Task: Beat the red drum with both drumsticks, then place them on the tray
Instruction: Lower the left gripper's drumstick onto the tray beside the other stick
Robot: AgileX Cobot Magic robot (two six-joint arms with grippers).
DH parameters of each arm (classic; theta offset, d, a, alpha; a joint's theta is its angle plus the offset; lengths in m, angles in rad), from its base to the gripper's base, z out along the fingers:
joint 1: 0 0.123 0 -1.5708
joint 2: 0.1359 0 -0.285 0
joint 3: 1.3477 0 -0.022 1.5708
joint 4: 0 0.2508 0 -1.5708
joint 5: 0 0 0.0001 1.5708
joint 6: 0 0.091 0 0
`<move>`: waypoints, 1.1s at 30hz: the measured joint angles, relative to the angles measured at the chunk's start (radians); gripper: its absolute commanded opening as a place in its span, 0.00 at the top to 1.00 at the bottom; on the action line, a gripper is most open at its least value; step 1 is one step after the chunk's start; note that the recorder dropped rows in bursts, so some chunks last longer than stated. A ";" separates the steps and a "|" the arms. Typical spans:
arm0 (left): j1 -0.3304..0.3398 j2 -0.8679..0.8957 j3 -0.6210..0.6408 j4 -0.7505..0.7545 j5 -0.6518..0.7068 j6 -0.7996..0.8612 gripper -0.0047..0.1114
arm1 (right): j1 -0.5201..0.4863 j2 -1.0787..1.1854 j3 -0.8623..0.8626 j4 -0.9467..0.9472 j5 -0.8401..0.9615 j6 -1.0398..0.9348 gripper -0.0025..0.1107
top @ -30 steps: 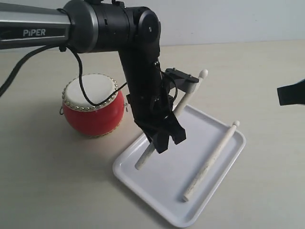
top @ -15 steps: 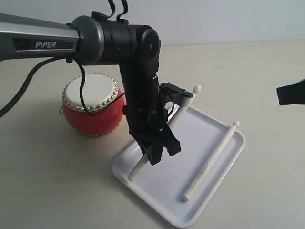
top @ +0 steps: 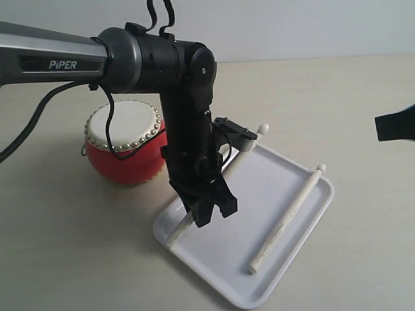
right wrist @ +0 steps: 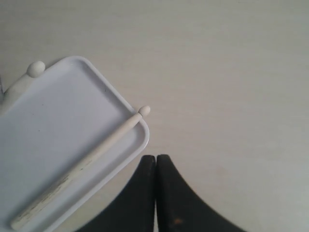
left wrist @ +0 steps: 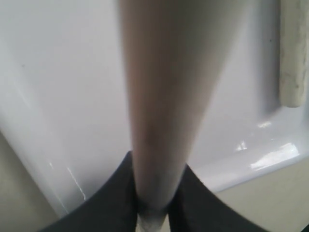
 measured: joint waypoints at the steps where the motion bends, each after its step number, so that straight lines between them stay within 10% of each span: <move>1: 0.000 0.000 0.000 0.004 0.000 0.000 0.96 | 0.000 0.000 0.000 0.000 0.000 0.000 0.98; 33: 0.000 0.075 -0.075 -0.023 0.000 0.000 0.96 | 0.000 0.000 0.000 0.016 0.000 -0.006 0.98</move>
